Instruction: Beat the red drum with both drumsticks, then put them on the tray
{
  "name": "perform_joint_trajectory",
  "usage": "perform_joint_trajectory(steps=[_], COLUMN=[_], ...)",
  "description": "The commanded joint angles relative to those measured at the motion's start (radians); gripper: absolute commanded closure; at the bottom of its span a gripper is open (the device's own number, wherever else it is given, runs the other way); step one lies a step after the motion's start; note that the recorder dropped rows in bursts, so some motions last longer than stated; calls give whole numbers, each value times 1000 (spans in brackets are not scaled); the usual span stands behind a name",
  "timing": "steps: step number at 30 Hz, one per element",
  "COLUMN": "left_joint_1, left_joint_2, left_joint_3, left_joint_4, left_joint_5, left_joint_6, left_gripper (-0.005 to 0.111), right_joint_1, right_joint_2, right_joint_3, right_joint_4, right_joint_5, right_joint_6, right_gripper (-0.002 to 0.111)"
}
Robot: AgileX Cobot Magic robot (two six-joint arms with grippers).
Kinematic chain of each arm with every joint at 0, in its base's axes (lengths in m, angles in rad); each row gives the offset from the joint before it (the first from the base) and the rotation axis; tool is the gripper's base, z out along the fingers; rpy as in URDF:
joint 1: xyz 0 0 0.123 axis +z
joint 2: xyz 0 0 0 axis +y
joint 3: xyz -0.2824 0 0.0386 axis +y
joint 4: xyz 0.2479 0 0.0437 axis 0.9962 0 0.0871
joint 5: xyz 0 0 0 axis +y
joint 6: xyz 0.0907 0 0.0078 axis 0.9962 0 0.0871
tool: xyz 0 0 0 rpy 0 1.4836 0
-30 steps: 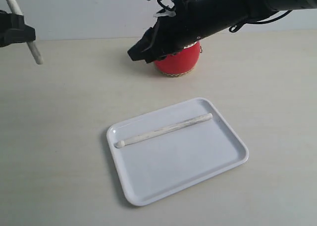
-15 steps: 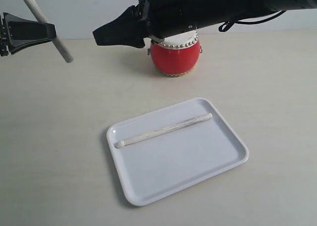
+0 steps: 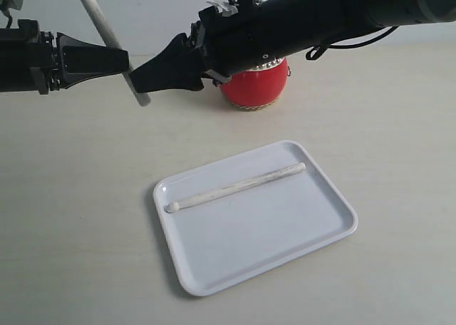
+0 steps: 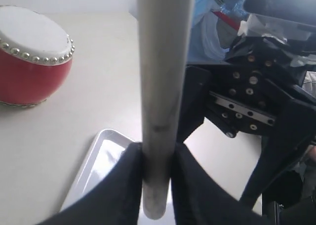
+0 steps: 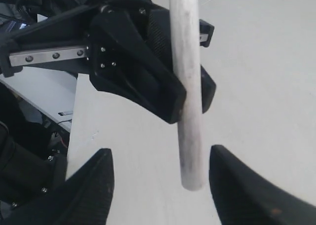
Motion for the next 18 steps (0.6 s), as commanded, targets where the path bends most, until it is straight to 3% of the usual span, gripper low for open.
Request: perform_joint_trajectory(steps=[1, 5, 18], left_joint_1=[-35, -66, -66], left_joint_2=[-2, -2, -2], left_joint_3=[-6, -6, -6], left_joint_4=[-18, -25, -53], left_joint_5=[9, 9, 9], left_joint_6=[7, 7, -24], left_gripper=[107, 107, 107], right_joint_1=[2, 2, 2], right_joint_2=[-2, -2, -2], right_joint_3=[-3, -3, 0], right_joint_4=[-32, -48, -71], right_joint_5=[34, 48, 37], right_joint_6=[11, -4, -4], right_gripper=[53, 53, 53])
